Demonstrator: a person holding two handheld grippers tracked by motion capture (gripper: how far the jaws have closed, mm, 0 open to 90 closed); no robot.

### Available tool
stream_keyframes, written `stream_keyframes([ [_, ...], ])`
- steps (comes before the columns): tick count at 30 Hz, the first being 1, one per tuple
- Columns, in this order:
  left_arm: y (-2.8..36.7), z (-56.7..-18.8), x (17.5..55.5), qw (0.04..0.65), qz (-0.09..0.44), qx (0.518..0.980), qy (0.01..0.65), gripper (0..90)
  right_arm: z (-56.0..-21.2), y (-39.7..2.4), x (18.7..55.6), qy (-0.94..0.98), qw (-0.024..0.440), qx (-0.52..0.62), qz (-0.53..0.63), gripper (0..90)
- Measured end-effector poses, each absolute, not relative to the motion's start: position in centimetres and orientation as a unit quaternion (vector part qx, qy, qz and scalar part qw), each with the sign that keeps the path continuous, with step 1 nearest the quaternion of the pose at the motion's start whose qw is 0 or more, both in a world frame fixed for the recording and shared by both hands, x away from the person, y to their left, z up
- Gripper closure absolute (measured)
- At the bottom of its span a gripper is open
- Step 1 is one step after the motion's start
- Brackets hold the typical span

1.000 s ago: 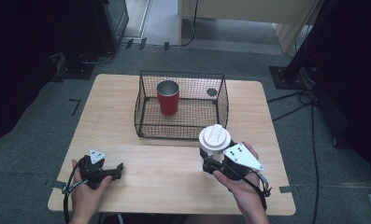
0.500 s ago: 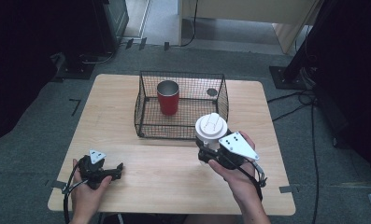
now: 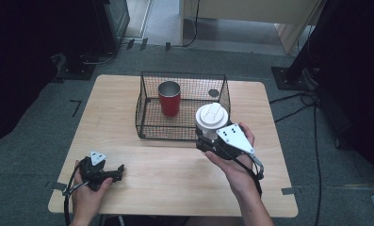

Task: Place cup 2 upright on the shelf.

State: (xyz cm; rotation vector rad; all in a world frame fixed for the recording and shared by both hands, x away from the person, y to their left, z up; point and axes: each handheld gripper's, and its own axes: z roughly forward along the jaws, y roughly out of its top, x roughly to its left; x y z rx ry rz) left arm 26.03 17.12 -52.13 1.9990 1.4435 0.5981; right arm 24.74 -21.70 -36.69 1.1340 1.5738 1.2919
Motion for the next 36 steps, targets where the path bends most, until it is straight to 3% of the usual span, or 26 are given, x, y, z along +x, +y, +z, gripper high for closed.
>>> stream_keyframes([
  [36, 17.1, -52.1, 26.0, 0.298, 0.225, 0.752, 0.543, 0.1, -33.7, -19.7, 31.9, 0.606, 0.401, 0.448, 0.520, 16.1],
])
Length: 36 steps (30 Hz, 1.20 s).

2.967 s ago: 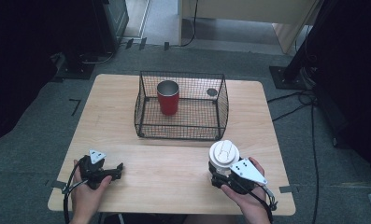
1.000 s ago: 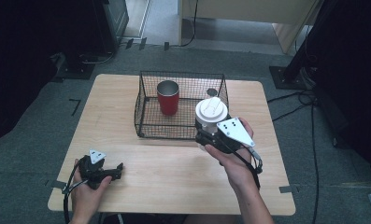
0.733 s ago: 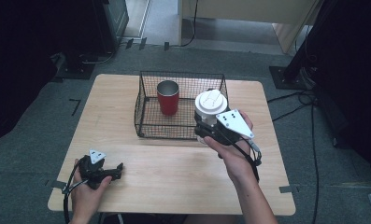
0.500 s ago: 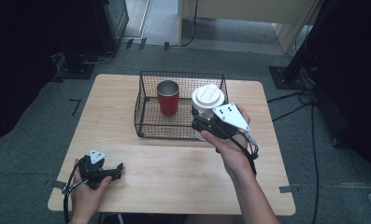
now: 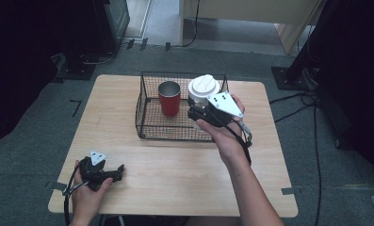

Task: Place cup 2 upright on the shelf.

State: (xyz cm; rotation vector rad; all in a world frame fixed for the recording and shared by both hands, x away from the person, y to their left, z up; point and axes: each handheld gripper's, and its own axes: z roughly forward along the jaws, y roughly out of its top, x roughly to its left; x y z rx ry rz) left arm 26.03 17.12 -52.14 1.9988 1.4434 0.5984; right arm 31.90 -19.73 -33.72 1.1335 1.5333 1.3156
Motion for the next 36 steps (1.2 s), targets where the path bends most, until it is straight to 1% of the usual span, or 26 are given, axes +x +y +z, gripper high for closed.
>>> stream_keyframes([
  [9, 17.1, -52.1, 26.0, 0.298, 0.225, 0.752, 0.543, 0.1, -34.4, -19.7, 34.1, 0.602, 0.399, 0.464, 0.513, 16.0],
  [13, 17.1, -52.1, 26.0, 0.298, 0.225, 0.752, 0.543, 0.1, -35.1, -19.8, 35.6, 0.599, 0.399, 0.479, 0.503, 16.0],
  [23, 17.1, -52.1, 26.0, 0.298, 0.226, 0.752, 0.543, 0.1, -35.9, -18.9, 37.2, 0.602, 0.398, 0.477, 0.502, 16.0],
  [36, 17.1, -52.1, 26.0, 0.298, 0.225, 0.752, 0.543, 0.1, -38.2, -18.6, 39.6, 0.610, 0.390, 0.493, 0.483, 16.0],
])
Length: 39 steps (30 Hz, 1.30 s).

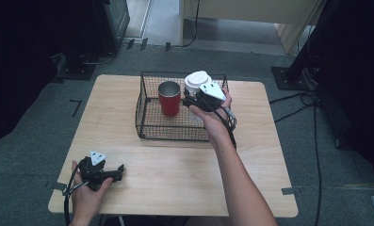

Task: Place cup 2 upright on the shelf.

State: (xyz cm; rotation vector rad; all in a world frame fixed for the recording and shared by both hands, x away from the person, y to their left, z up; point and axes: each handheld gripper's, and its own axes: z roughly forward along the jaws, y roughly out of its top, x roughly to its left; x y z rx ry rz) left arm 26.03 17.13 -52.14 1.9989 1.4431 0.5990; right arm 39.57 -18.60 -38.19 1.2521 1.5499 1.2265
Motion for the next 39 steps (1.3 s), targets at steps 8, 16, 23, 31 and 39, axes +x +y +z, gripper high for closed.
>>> stream_keyframes([
  [8, 17.1, -52.1, 26.0, 0.297, 0.225, 0.753, 0.543, 0.1, -39.1, -18.8, 40.8, 0.607, 0.392, 0.503, 0.474, 16.0],
  [16, 17.1, -52.1, 26.0, 0.297, 0.225, 0.753, 0.543, 0.1, -40.5, -19.0, 42.3, 0.601, 0.391, 0.517, 0.468, 16.0],
  [23, 17.1, -52.1, 26.0, 0.297, 0.225, 0.752, 0.543, 0.1, -41.2, -19.1, 43.0, 0.594, 0.389, 0.530, 0.463, 15.9],
  [31, 17.1, -52.1, 26.0, 0.297, 0.225, 0.753, 0.543, 0.1, -42.3, -19.5, 44.2, 0.583, 0.382, 0.547, 0.464, 15.9],
  [39, 17.1, -52.1, 26.0, 0.298, 0.225, 0.752, 0.542, 0.1, -43.2, -19.1, 44.7, 0.592, 0.375, 0.548, 0.457, 15.9],
])
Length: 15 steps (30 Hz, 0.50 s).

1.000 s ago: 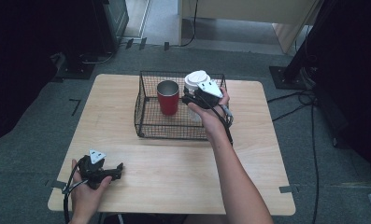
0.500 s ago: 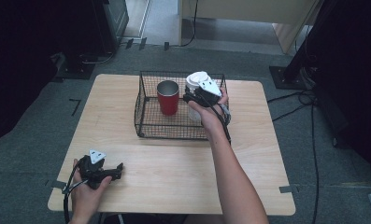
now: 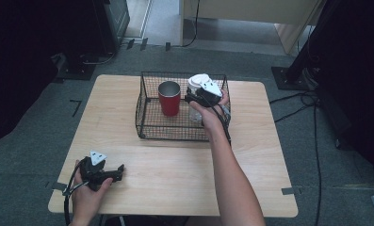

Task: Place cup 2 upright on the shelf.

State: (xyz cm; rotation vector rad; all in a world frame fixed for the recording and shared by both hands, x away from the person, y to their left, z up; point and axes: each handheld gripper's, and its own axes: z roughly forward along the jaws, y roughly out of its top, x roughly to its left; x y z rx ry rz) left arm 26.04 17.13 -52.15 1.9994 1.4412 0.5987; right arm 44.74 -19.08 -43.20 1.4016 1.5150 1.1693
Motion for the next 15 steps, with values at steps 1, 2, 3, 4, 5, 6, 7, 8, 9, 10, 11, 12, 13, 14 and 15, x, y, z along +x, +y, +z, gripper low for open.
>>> stream_keyframes([
  [1, 17.13, -52.15, 26.04, 0.298, 0.225, 0.752, 0.542, 0.1, -43.20, -19.08, 44.74, 0.592, 0.375, 0.548, 0.457, 15.9],
  [2, 17.13, -52.15, 26.03, 0.298, 0.225, 0.752, 0.543, 0.1, -43.46, -18.94, 44.76, 0.600, 0.375, 0.543, 0.452, 15.9],
  [3, 17.13, -52.15, 26.03, 0.298, 0.225, 0.752, 0.543, 0.1, -43.54, -18.88, 44.78, 0.600, 0.377, 0.541, 0.452, 15.9],
  [4, 17.13, -52.14, 26.04, 0.298, 0.225, 0.752, 0.542, 0.1, -43.53, -18.84, 44.77, 0.601, 0.379, 0.539, 0.452, 15.8],
  [5, 17.13, -52.15, 26.04, 0.298, 0.225, 0.752, 0.543, 0.1, -43.52, -18.81, 44.76, 0.601, 0.378, 0.540, 0.452, 15.9],
  [6, 17.13, -52.14, 26.03, 0.298, 0.225, 0.752, 0.543, 0.1, -43.51, -18.81, 44.76, 0.602, 0.377, 0.540, 0.452, 15.8],
  [7, 17.13, -52.14, 26.03, 0.298, 0.225, 0.753, 0.543, 0.1, -43.50, -18.83, 44.75, 0.602, 0.376, 0.540, 0.452, 15.8],
  [8, 17.13, -52.14, 26.03, 0.298, 0.225, 0.753, 0.543, 0.1, -43.50, -18.83, 44.75, 0.602, 0.376, 0.540, 0.452, 15.8],
  [9, 17.13, -52.14, 26.03, 0.298, 0.225, 0.752, 0.543, 0.1, -43.49, -18.95, 44.70, 0.605, 0.374, 0.542, 0.449, 15.8],
  [10, 17.13, -52.14, 26.03, 0.298, 0.225, 0.752, 0.543, 0.1, -43.49, -18.95, 44.70, 0.605, 0.374, 0.542, 0.449, 15.8],
  [11, 17.13, -52.14, 26.03, 0.298, 0.225, 0.752, 0.543, 0.1, -43.44, -19.07, 44.63, 0.605, 0.372, 0.545, 0.445, 15.7],
  [12, 17.13, -52.14, 26.03, 0.298, 0.225, 0.752, 0.543, 0.1, -43.43, -19.14, 44.59, 0.605, 0.371, 0.546, 0.445, 15.6],
  [13, 17.13, -52.14, 26.03, 0.297, 0.225, 0.752, 0.543, 0.1, -43.42, -19.22, 44.53, 0.606, 0.370, 0.548, 0.442, 15.6],
  [14, 17.13, -52.14, 26.03, 0.297, 0.225, 0.752, 0.543, 0.1, -43.44, -19.29, 44.47, 0.606, 0.370, 0.548, 0.441, 15.5],
  [15, 17.12, -52.14, 26.03, 0.298, 0.225, 0.752, 0.543, 0.1, -43.46, -19.34, 44.39, 0.606, 0.368, 0.551, 0.441, 15.6],
])
